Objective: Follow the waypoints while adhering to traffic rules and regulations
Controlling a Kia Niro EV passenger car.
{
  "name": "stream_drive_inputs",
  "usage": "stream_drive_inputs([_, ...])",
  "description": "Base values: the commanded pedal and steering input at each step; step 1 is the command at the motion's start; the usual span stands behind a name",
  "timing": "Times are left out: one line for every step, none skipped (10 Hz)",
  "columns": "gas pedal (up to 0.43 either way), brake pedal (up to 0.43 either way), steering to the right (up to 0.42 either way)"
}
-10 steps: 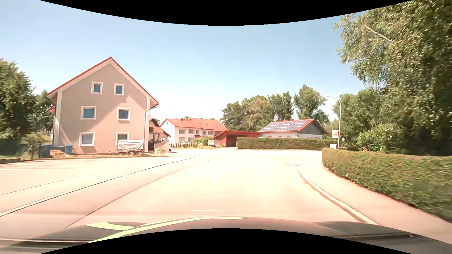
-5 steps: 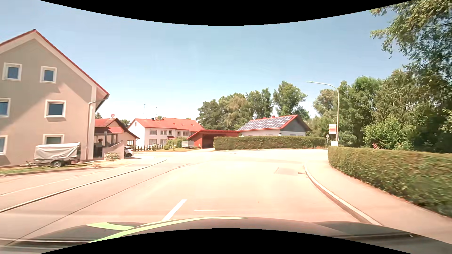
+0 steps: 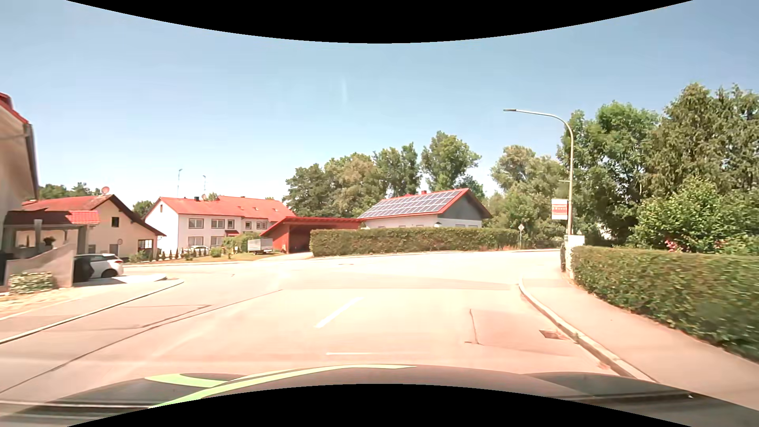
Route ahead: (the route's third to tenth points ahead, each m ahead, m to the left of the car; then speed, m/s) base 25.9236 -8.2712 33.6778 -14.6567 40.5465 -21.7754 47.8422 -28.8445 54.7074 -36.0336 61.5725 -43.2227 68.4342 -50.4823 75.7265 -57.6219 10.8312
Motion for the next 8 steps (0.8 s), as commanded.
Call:
stream_drive_inputs([0.008, 0.000, 0.104])
stream_drive_inputs([0.020, 0.000, 0.104])
stream_drive_inputs([0.020, 0.000, 0.105])
stream_drive_inputs([0.028, 0.000, 0.105])
stream_drive_inputs([0.028, 0.000, 0.108])
stream_drive_inputs([0.028, 0.000, 0.110])
stream_drive_inputs([0.028, 0.000, 0.112])
stream_drive_inputs([0.028, 0.000, 0.115])
